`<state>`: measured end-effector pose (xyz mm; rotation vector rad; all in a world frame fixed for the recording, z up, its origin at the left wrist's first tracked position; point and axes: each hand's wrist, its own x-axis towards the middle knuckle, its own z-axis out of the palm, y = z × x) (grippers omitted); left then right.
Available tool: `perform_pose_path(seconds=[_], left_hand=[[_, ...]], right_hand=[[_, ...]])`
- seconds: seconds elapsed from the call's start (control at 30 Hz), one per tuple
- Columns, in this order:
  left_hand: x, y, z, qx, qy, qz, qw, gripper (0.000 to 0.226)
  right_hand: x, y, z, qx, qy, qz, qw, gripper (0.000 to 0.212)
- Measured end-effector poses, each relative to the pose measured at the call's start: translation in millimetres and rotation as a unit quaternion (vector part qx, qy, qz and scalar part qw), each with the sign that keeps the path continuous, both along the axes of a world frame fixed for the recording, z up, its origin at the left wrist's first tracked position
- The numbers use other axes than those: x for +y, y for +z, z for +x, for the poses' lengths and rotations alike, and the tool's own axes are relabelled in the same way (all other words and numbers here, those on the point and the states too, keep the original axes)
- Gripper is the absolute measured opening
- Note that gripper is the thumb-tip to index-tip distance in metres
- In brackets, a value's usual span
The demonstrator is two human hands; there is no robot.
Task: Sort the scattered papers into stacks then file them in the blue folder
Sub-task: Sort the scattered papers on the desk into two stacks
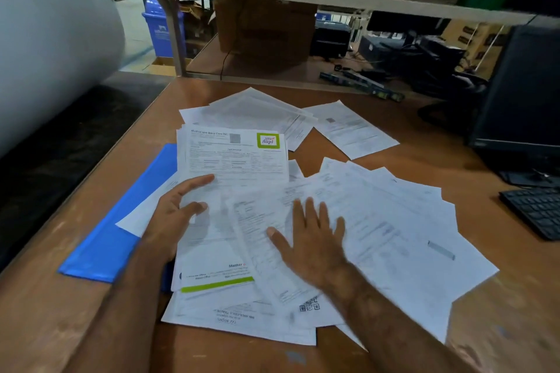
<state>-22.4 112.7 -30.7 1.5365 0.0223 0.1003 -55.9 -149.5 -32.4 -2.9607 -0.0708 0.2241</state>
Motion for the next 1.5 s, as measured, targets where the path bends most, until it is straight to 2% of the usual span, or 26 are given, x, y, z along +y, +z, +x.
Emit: perform_pose_path(seconds=[0.13,0.27,0.33,0.4,0.53,0.77,0.87,0.93,1.0,1.07,1.13,1.23,1.33,1.4,1.5], left_hand=[[-4.5,8.4,-4.1,0.02,0.011,-0.007,1.0,0.057],[-10.0,18.4,-9.8,0.01,0.005,-0.001,1.0,0.054],[-9.9,17.3,-10.1,0.005,0.004,0.006,1.0,0.045],[-10.8,15.8,-11.4,-0.001,0.002,0.019,1.0,0.037],[-17.7,17.2,-12.7,-0.006,0.012,0.062,0.998,0.045],[-11.1,7.4,-5.3,0.005,-0.001,0.058,0.998,0.042],[-13.5,5.7,-1.9,-0.017,0.026,0.079,0.996,0.047],[-13.1,1.7,-1.1,-0.032,0.04,0.08,0.996,0.055],[-8.6,-3.8,-1.0,-0.043,0.023,0.047,0.998,0.065],[-4.6,-6.6,-1.1,-0.061,0.013,0.067,0.996,0.062],[-5.0,-6.2,0.2,-0.073,0.01,0.101,0.992,0.044],[-4.5,-6.4,0.2,-0.064,0.008,0.084,0.994,0.037],[-3.7,-5.2,-0.9,-0.049,0.016,0.092,0.994,0.025],[-4.7,-2.3,-2.1,-0.049,0.007,0.117,0.992,0.027],[-3.4,2.1,-5.9,-0.046,0.009,0.083,0.995,0.033]], right_hand=[[-1.4,-11.1,-6.3,-0.059,0.174,0.003,0.983,0.088],[-12.8,-5.3,11.5,-0.068,0.378,-0.034,0.923,0.078],[-9.9,-0.3,25.6,-0.09,0.421,-0.057,0.901,0.066],[-4.2,3.6,36.6,-0.097,0.394,-0.06,0.912,0.056],[5.6,-2.8,46.5,-0.067,0.332,-0.003,0.941,0.051],[33.4,-0.7,75.8,-0.125,0.39,0.021,0.912,0.052],[37.9,-5.0,81.5,-0.167,0.407,0.016,0.898,0.057],[41.6,-8.0,82.1,-0.227,0.374,0.008,0.899,0.063],[45.5,-10.7,79.2,-0.26,0.304,0.029,0.916,0.071],[46.3,-15.8,72.3,-0.272,0.216,0.053,0.936,0.072],[33.3,-12.2,67.0,-0.25,0.135,0.074,0.956,0.068],[-22.3,0.3,69.4,-0.117,0.099,0.115,0.981,0.064],[-82.0,11.4,67.4,0.012,0.138,0.08,0.987,0.094],[-98.2,18.3,63.5,0.021,0.116,0.041,0.992,0.106],[-97.2,31.2,64.2,0.006,0.087,-0.006,0.996,0.11]])
